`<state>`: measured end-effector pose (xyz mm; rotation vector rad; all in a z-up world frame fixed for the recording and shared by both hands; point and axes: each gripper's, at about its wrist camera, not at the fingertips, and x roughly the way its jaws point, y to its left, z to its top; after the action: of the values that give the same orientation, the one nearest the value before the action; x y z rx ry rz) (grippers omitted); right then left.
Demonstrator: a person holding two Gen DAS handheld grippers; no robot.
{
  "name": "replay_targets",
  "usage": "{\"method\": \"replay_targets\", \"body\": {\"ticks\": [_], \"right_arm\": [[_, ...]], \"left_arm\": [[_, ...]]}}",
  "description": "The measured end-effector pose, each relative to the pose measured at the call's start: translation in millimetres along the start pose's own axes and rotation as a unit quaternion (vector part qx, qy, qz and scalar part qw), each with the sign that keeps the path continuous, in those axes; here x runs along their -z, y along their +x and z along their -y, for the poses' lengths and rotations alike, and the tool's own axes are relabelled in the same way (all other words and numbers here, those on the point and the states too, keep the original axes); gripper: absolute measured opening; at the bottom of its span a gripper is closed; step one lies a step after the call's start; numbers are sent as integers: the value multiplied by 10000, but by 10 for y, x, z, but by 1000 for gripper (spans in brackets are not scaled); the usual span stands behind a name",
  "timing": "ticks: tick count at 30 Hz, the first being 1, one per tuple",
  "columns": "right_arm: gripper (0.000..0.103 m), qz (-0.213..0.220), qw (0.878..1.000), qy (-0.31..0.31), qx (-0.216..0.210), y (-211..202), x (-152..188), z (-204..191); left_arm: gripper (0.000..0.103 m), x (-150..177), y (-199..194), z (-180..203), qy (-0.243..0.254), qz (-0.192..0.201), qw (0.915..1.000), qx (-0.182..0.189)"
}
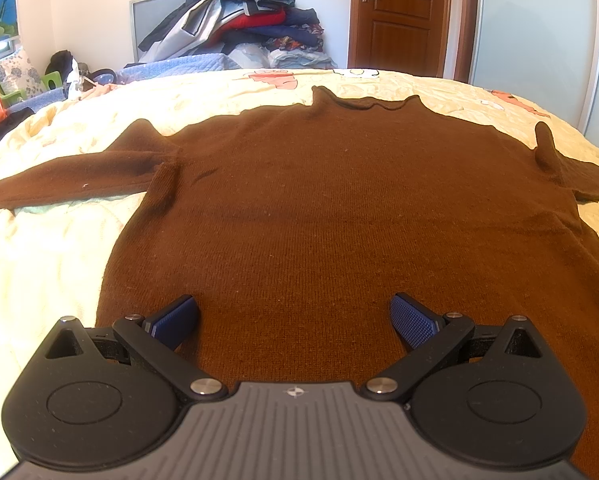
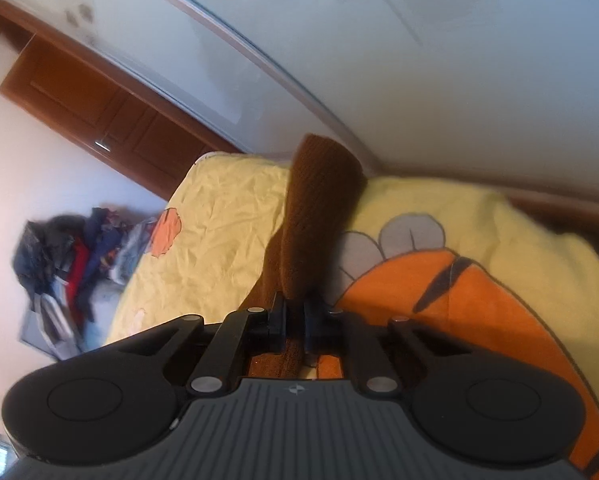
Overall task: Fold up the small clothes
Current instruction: 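Grasp the sweater sleeve with the right gripper and fold it across the body, then grasp the other sleeve with the left gripper, fold it across the body, release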
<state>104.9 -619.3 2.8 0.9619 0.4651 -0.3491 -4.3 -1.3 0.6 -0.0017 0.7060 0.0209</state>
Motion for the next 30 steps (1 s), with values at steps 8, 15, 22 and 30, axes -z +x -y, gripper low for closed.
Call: {"method": "replay_targets", "body": {"ticks": [8, 15, 22, 30], "right_arm": [[16, 129, 9450, -2792, -1699, -718, 1338, -1850], [84, -1270, 8512, -4170, -2924, -1002, 3189, -2513], [90, -1441, 8551, -4315, -2488, -1329, 3309, -1902], [94, -1422, 8764, -4095, -2096, -1189, 3366, -1470]], "left_arm": [[103, 0, 4, -2, 0, -1, 10000, -1], [103, 10, 6, -20, 6, -2, 10000, 29], [103, -583, -29, -237, -993, 393, 9853, 1334], [103, -1359, 746, 850, 559, 155, 9936, 974]]}}
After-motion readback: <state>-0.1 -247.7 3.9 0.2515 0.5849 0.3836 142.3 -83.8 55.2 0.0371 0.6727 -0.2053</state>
